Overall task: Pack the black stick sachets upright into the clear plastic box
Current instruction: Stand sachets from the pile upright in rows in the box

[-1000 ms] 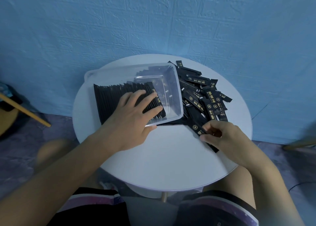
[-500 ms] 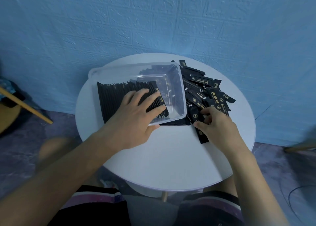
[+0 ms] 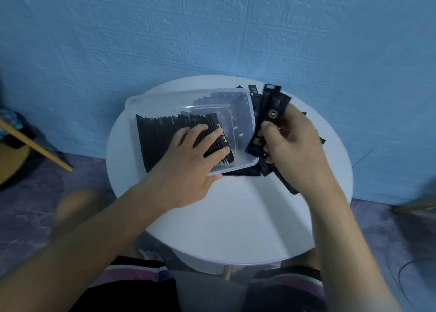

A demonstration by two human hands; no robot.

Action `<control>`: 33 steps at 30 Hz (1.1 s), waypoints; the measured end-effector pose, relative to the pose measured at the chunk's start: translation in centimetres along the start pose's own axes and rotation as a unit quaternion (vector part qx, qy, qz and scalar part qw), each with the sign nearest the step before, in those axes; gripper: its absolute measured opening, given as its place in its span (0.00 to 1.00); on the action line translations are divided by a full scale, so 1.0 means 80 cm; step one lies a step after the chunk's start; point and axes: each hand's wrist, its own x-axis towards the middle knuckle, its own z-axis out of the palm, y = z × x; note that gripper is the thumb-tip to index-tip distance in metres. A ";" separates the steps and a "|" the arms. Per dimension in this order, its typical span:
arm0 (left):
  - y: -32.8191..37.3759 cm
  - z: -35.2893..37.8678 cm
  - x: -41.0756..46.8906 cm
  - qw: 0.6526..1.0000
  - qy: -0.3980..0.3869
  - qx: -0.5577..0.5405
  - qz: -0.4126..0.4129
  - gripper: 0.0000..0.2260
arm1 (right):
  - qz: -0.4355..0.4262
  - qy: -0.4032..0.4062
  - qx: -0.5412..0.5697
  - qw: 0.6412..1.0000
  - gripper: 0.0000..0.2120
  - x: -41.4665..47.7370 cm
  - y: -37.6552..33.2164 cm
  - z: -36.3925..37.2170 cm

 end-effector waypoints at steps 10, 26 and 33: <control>0.004 -0.001 0.000 1.000 0.016 0.003 -0.007 0.25 | -0.045 -0.035 -0.322 0.945 0.08 0.016 -0.004 0.068; 0.005 0.000 -0.003 1.000 0.016 0.010 -0.005 0.24 | -0.008 -0.101 -0.304 0.947 0.08 0.025 0.005 0.085; 0.005 -0.002 -0.004 1.000 0.010 0.016 -0.009 0.25 | 0.013 -0.176 -0.195 0.965 0.08 0.016 0.005 0.069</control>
